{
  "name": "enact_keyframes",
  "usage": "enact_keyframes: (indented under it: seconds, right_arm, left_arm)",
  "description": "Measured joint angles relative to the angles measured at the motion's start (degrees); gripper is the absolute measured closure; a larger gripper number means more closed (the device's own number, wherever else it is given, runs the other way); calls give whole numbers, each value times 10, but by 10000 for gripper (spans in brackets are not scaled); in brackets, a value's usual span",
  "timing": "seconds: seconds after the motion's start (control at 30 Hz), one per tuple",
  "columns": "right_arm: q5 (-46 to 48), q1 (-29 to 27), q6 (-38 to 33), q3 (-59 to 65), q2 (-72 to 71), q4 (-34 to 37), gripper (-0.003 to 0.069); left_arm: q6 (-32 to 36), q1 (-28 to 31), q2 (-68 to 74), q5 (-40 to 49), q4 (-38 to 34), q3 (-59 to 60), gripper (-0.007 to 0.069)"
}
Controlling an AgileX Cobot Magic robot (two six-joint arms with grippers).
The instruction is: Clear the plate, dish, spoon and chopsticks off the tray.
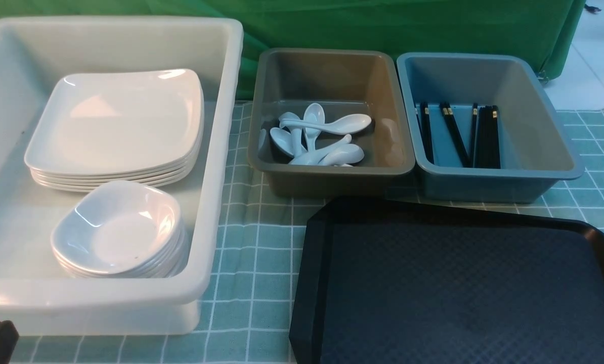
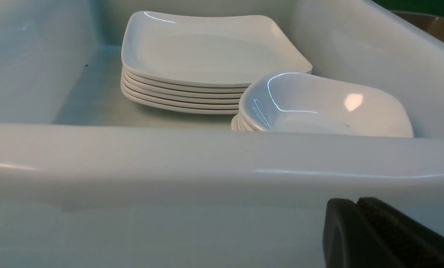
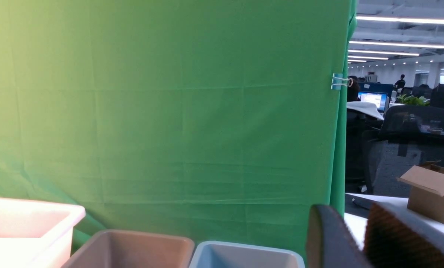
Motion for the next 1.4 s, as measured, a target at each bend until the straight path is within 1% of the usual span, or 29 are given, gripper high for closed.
enact_keyframes:
  seconds: [0.3, 0.5, 0.67, 0.7, 0.73, 0.77, 0.8, 0.83, 0.87, 0.93, 1.13, 1.23, 1.4]
  right_arm:
    - [0, 0, 0, 0, 0, 0, 425]
    - [-8, 0, -4, 0, 0, -5, 424]
    - [-21, 0, 3, 4, 1, -39, 421]
    - [-22, 0, 52, 13, 3, -94, 421]
    - [-24, 0, 107, 18, 7, -132, 421]
    - [-25, 0, 120, 20, 8, -151, 421]
    - [-25, 0, 220, 35, 16, -219, 421]
    - [-25, 0, 268, 45, 21, -260, 421]
    - [-25, 1, 298, 58, 24, -279, 421]
    - [-25, 6, 302, 74, 26, -299, 421]
    - [-25, 21, 285, 115, 27, -309, 421]
    - [-26, 24, 275, 164, 27, -310, 421]
    - [-28, 21, 230, 276, 9, -312, 421]
  left_arm:
    - [0, 0, 0, 0, 2, 0, 607]
    - [0, 0, 0, 0, 2, 0, 607]
    - [0, 0, 0, 0, 2, 0, 607]
    - [0, 0, 0, 0, 2, 0, 607]
    - [0, 0, 0, 0, 2, 0, 607]
    - [0, 0, 0, 0, 2, 0, 607]
    - [0, 0, 0, 0, 2, 0, 607]
    - [1, 0, 0, 0, 2, 0, 607]
    - [1, 0, 0, 0, 2, 0, 607]
    - [1, 0, 0, 0, 2, 0, 607]
    - [1, 0, 0, 0, 3, 0, 607]
    - [1, 0, 0, 0, 3, 0, 607]
    - [1, 0, 0, 0, 3, 0, 607]
